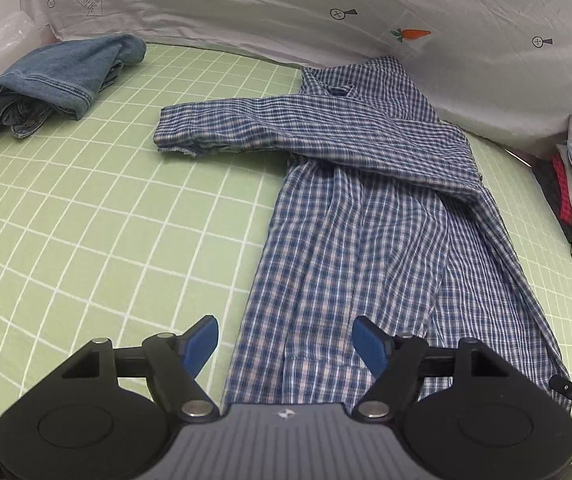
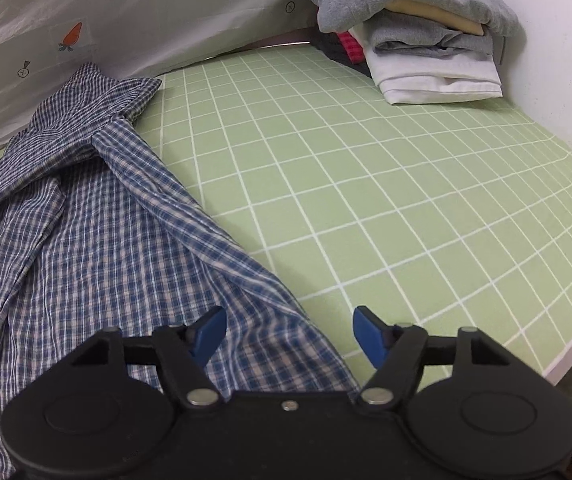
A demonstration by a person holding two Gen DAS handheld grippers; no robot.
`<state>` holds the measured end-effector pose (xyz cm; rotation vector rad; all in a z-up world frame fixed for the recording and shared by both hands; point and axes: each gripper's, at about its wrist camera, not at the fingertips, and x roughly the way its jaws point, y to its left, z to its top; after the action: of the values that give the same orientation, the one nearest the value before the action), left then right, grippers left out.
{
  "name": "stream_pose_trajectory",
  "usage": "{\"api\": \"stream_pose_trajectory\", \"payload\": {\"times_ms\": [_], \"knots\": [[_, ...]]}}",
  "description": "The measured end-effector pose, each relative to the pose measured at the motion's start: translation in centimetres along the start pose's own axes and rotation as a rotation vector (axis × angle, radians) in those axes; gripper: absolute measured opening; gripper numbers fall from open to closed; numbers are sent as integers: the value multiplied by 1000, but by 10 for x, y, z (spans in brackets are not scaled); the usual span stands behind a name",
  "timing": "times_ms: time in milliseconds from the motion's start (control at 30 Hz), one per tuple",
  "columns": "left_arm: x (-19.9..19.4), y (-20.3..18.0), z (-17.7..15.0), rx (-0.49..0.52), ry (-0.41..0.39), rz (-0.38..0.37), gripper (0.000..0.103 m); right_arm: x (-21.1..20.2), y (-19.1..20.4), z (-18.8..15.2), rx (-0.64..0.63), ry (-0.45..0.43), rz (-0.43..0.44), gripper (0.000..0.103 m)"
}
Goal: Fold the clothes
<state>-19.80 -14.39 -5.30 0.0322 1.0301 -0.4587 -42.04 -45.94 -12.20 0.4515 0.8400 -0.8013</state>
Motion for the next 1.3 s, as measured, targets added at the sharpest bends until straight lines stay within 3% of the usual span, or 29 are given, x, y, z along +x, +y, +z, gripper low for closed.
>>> {"api": "stream_pose_trajectory", "payload": {"times_ms": [167, 233, 300, 633, 833, 1067, 1167, 1233, 1300], "knots": [[-10, 3, -17, -48, 0, 29, 75, 2, -11, -5, -22, 25, 75, 33], [-12, 9, -18, -49, 0, 28, 75, 1, -12, -7, -36, 22, 103, 14], [-15, 14, -20, -51, -1, 26, 75, -1, -10, -8, -52, 20, 129, 6], [-26, 48, -22, -44, -12, 7, 75, -39, 27, -20, -53, -46, 154, 3], [-25, 94, -13, -19, 14, -22, 75, -64, 84, -42, -94, -84, 201, 3], [-32, 144, -7, 33, 13, -2, 75, -60, 148, -71, -123, -35, 248, 4], [-32, 164, -7, 20, 27, 13, 75, -57, 175, -84, -134, -11, 268, 10], [-31, 175, -6, 10, 36, 18, 75, -59, 184, -88, -128, -13, 272, 24], [-30, 181, -4, 6, 41, 15, 75, -64, 185, -90, -94, -28, 277, 28]]}}
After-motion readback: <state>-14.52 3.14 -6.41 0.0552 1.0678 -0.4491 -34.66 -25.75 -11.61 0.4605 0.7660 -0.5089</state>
